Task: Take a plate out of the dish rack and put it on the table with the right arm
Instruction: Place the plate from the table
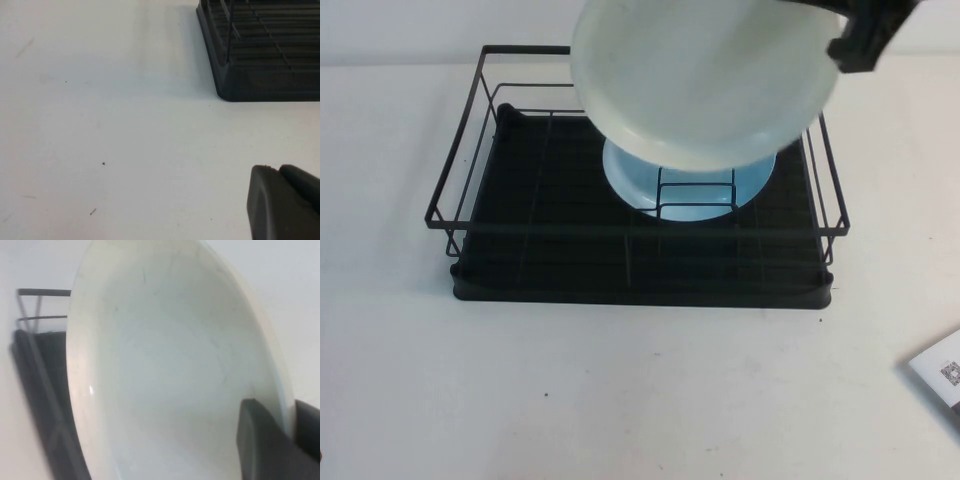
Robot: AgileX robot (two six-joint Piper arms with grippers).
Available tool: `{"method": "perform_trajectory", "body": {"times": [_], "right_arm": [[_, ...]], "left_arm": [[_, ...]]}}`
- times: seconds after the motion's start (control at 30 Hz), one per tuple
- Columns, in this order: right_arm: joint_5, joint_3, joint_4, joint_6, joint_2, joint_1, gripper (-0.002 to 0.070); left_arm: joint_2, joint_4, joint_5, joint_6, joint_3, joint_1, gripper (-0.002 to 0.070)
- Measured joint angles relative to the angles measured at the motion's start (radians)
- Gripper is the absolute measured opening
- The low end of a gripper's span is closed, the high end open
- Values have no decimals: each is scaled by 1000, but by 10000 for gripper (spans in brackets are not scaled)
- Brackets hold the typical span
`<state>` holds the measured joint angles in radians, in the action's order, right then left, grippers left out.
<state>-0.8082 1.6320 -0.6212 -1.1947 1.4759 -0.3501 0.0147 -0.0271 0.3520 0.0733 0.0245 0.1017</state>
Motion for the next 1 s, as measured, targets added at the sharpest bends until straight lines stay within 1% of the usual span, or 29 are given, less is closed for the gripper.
{"method": "perform_trajectory", "body": {"times": [0.2,0.3,0.43,0.53,0.67,0.77,0.87,1.0], "right_arm": [[-215,0,117,352,-102,0,56],[-263,-51,132,498,-152,-2,56],[-240,-198,202,736,-250,-45,56],[-163,-344,255,958,-312,-81,56],[-46,-533,262,1195,-341,-118,56],[33,-656,232,1286,-322,-140,56],[99,-737,181,1325,-267,-145,56],[168,-776,151,1348,-171,-149,56]], "left_arm": [[0,0,0,0,0,0,-4],[0,0,0,0,0,0,-4],[0,0,0,0,0,0,-4],[0,0,0,0,0,0,-4],[0,0,0,0,0,0,-4],[0,0,0,0,0,0,-4],[0,0,0,0,0,0,-4],[0,0,0,0,0,0,-4]]}}
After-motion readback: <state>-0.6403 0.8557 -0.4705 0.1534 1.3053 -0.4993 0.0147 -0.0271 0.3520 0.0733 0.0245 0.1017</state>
